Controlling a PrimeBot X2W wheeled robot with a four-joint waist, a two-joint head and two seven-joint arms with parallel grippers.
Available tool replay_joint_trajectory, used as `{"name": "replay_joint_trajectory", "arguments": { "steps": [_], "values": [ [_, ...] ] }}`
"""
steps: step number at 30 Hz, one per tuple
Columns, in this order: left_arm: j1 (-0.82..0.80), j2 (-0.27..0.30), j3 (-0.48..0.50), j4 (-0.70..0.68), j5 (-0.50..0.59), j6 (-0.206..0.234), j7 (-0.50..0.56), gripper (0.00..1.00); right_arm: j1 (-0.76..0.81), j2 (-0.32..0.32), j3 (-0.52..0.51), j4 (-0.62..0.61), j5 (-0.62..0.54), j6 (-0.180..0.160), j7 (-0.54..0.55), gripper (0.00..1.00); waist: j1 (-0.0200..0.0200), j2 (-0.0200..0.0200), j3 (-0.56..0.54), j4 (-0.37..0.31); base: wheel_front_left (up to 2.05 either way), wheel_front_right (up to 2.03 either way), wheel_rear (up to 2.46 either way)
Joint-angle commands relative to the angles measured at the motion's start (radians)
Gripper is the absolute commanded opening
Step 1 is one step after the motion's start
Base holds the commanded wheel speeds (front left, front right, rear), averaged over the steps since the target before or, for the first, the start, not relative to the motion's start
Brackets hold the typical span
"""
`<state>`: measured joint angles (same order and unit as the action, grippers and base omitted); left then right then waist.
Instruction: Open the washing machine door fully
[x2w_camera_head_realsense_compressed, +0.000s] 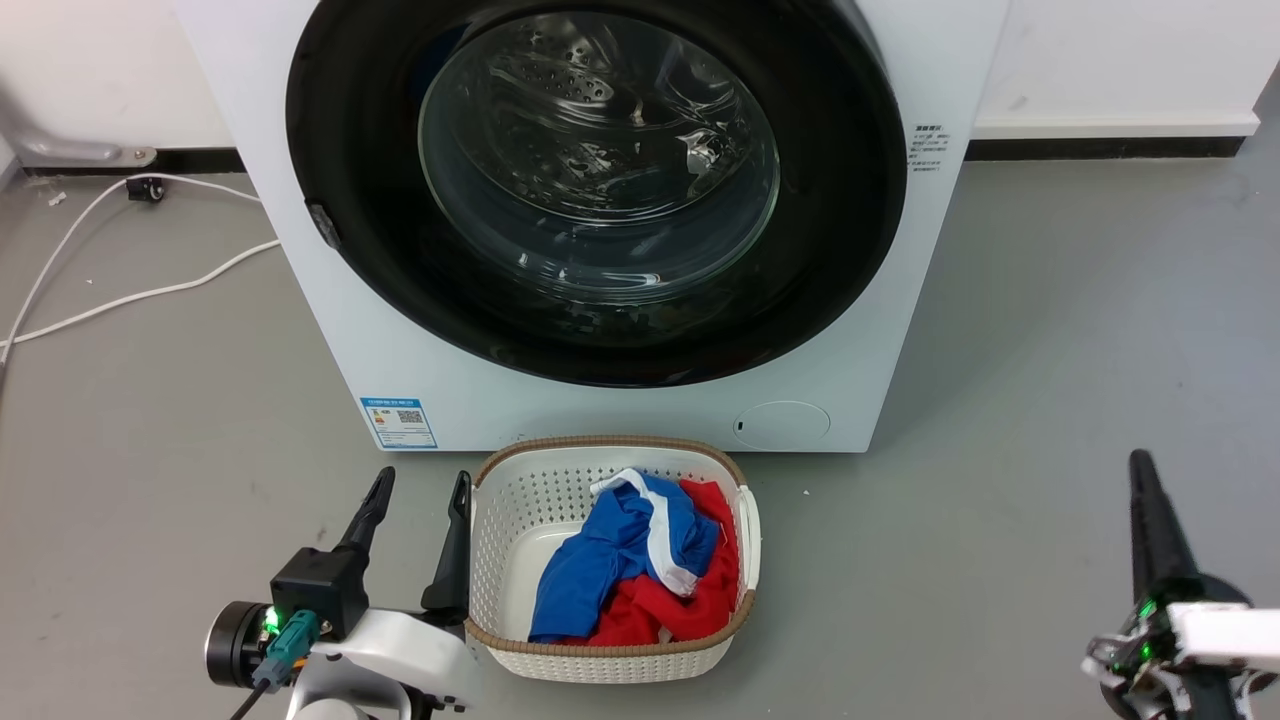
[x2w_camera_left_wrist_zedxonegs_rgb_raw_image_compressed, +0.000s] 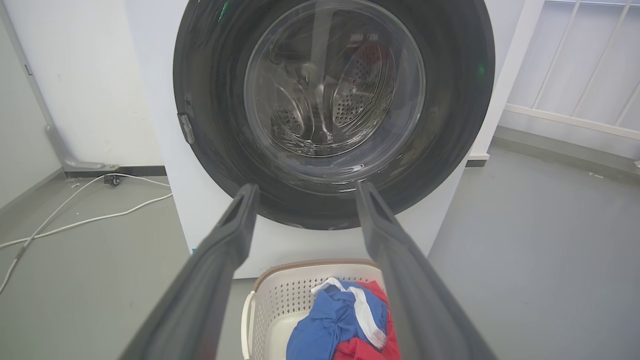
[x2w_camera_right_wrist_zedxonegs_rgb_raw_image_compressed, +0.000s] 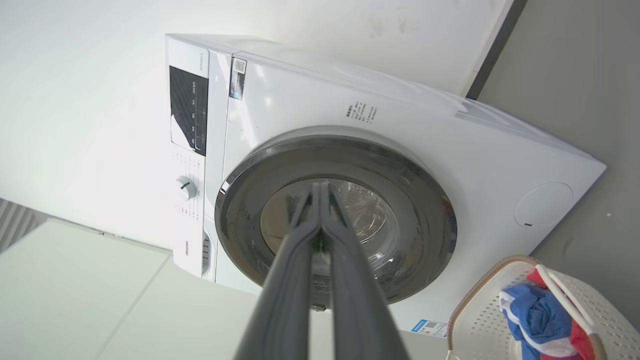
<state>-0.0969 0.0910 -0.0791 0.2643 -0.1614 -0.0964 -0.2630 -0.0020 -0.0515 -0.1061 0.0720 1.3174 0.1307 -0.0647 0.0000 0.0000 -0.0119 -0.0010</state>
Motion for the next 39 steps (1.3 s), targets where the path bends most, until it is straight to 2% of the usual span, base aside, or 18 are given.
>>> {"name": "replay_joint_trajectory", "arguments": {
  "steps": [1, 8, 18, 23, 24, 31, 35, 39],
  "values": [
    [-0.005, -0.001, 0.001, -0.004, -0.001, 0.003, -0.003, 1.0, -0.031, 0.002, -0.019, 0.005, 0.083, 0.0, 0.012, 0.0, 0.0, 0.0, 0.003, 0.002, 0.0, 0.0, 0.0],
    [-0.029, -0.01, -0.004, -0.033, 0.006, 0.005, -0.003, 1.0, -0.16, -0.023, -0.105, 0.034, 0.183, 0.0, 0.056, 0.0, 0.0, 0.0, 0.063, 0.003, 0.0, 0.0, 0.0],
    [-0.138, -0.025, -0.032, -0.117, 0.016, 0.01, -0.002, 1.0, -0.469, -0.15, -0.156, 0.176, 0.238, 0.0, 0.138, 0.0, 0.0, 0.0, 0.262, 0.039, 0.0, 0.0, 0.0],
    [-0.182, -0.031, -0.048, -0.149, 0.015, 0.016, -0.002, 1.0, -0.639, -0.236, -0.128, 0.294, 0.241, 0.0, 0.223, 0.0, 0.0, 0.0, 0.342, 0.061, 0.0, 0.0, 0.0],
    [-0.182, -0.031, -0.048, -0.149, 0.015, 0.016, -0.002, 1.0, -0.639, -0.236, -0.128, 0.294, 0.241, 0.0, 0.223, 0.0, 0.0, 0.0, 0.342, 0.061, 0.0, 0.0, 0.0],
    [-0.222, -0.037, -0.066, -0.179, 0.016, 0.023, -0.002, 1.0, -0.886, -0.358, -0.027, 0.471, 0.153, 0.0, 0.366, 0.0, 0.0, 0.0, 0.413, 0.086, 0.0, 0.0, 0.0],
    [-0.237, -0.039, -0.078, -0.191, 0.014, 0.028, -0.002, 1.0, -1.03, -0.384, 0.028, 0.56, 0.099, 0.0, 0.452, 0.0, 0.0, 0.0, 0.441, 0.097, 0.0, 0.0, 0.0],
    [-0.251, -0.04, -0.092, -0.199, 0.013, 0.031, -0.002, 1.0, -1.157, -0.383, 0.08, 0.64, 0.039, 0.0, 0.53, 0.0, 0.0, 0.0, 0.467, 0.108, 0.0, 0.0, 0.0]
  ]
}}
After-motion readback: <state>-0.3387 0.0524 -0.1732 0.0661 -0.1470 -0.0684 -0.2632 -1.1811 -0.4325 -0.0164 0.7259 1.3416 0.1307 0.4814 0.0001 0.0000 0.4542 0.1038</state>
